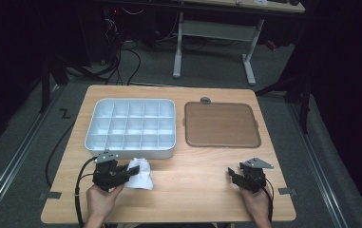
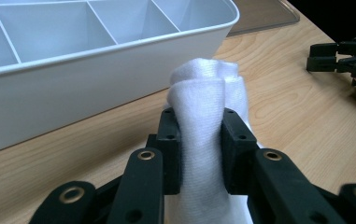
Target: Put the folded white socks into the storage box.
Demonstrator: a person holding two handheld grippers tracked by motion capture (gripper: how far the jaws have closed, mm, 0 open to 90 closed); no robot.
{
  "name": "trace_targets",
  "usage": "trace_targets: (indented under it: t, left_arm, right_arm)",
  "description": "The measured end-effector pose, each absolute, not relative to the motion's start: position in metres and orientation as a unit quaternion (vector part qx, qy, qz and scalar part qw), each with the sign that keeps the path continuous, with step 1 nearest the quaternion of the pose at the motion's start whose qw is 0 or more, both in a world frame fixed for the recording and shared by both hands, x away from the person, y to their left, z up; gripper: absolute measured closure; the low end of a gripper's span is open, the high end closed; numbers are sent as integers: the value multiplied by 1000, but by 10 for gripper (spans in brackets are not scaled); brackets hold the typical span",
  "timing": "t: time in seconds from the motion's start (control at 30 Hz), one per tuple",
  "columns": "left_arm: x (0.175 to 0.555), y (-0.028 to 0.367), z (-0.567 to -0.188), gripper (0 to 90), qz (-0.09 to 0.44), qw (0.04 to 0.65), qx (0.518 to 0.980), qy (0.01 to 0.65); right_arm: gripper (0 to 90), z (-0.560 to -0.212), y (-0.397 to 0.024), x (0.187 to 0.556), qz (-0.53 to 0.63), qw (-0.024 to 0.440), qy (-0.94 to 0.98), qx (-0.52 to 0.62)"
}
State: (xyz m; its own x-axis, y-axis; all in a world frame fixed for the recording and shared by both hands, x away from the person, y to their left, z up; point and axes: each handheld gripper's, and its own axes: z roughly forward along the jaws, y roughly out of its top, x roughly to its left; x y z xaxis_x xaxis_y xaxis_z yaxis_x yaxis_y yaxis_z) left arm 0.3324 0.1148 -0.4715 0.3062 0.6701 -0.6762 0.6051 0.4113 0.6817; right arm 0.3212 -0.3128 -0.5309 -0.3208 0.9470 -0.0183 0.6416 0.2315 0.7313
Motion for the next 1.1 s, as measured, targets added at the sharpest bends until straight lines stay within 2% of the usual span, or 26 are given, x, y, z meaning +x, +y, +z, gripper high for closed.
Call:
trace_targets:
  t: [1.1]
  left_arm:
    - [343, 127, -436, 729, 27, 621, 536, 572]
  right_arm:
    - [438, -531, -313, 321, 319, 240, 746, 533]
